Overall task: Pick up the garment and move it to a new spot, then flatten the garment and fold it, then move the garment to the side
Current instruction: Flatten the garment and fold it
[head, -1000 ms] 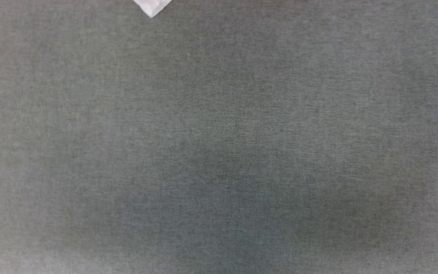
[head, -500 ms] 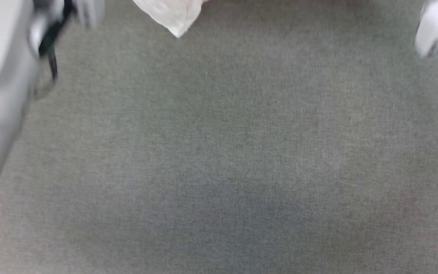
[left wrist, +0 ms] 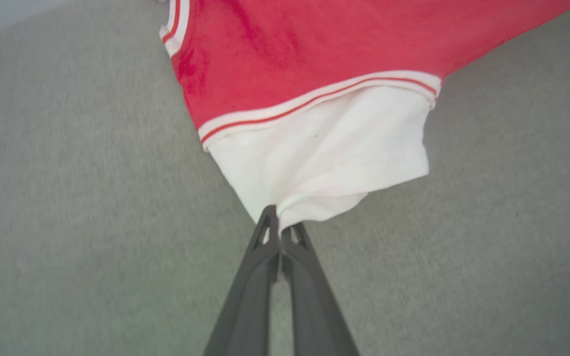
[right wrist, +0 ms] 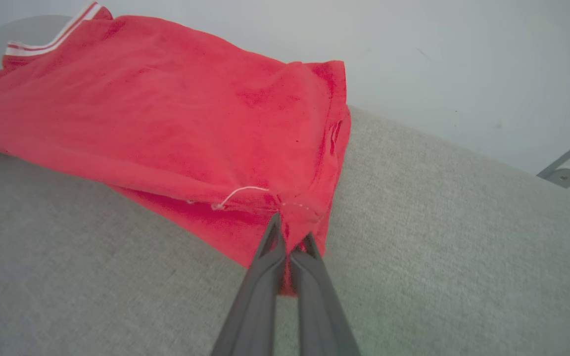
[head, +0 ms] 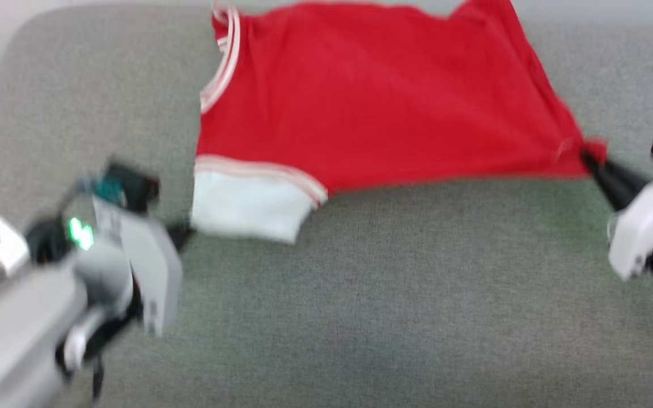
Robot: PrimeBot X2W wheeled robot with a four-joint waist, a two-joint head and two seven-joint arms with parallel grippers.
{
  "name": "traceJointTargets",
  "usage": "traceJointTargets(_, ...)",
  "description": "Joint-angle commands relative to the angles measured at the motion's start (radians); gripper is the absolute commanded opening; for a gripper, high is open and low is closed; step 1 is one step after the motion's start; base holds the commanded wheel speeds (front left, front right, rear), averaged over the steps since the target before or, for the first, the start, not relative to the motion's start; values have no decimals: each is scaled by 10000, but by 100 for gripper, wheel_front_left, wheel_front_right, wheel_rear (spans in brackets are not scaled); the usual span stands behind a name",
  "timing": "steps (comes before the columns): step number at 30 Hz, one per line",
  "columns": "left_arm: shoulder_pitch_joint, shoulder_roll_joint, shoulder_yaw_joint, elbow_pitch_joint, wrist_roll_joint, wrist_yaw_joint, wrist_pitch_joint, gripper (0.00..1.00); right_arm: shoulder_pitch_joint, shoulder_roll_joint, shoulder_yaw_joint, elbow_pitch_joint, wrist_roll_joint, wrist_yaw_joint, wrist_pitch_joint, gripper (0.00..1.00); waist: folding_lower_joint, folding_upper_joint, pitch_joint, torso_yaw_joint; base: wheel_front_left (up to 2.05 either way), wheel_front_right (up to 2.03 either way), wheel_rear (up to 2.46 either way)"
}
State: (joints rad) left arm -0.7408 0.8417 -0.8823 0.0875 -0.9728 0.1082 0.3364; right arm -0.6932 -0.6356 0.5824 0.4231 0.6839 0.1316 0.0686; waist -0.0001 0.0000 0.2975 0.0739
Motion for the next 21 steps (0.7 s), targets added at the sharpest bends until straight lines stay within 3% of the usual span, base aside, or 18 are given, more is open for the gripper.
traceJointTargets(1,383,173,-33,-332,-120,232,71,0,390,-94,-131,-143,109,-20,152,0,1,0,-310,-14,0,0,0)
traceJointTargets(9,3027,1359,-285,-3267,-1317,2114,552,0,3316,-252,-1103,-1926,751,-18,1710,0,1,0,-666,-17,0,0,0)
traceJointTargets(13,3859,1667,-377,-3978,-1795,2654,615,0,4589,-292,-1645,-2828,992,-18,2616,0,1,0,-720,-8,0,0,0)
traceJointTargets(21,4941,1939,-585,-4635,-2559,3264,799,0,6685,-285,-2386,-4368,1160,-18,4397,0,1,0,-630,-32,0,0,0)
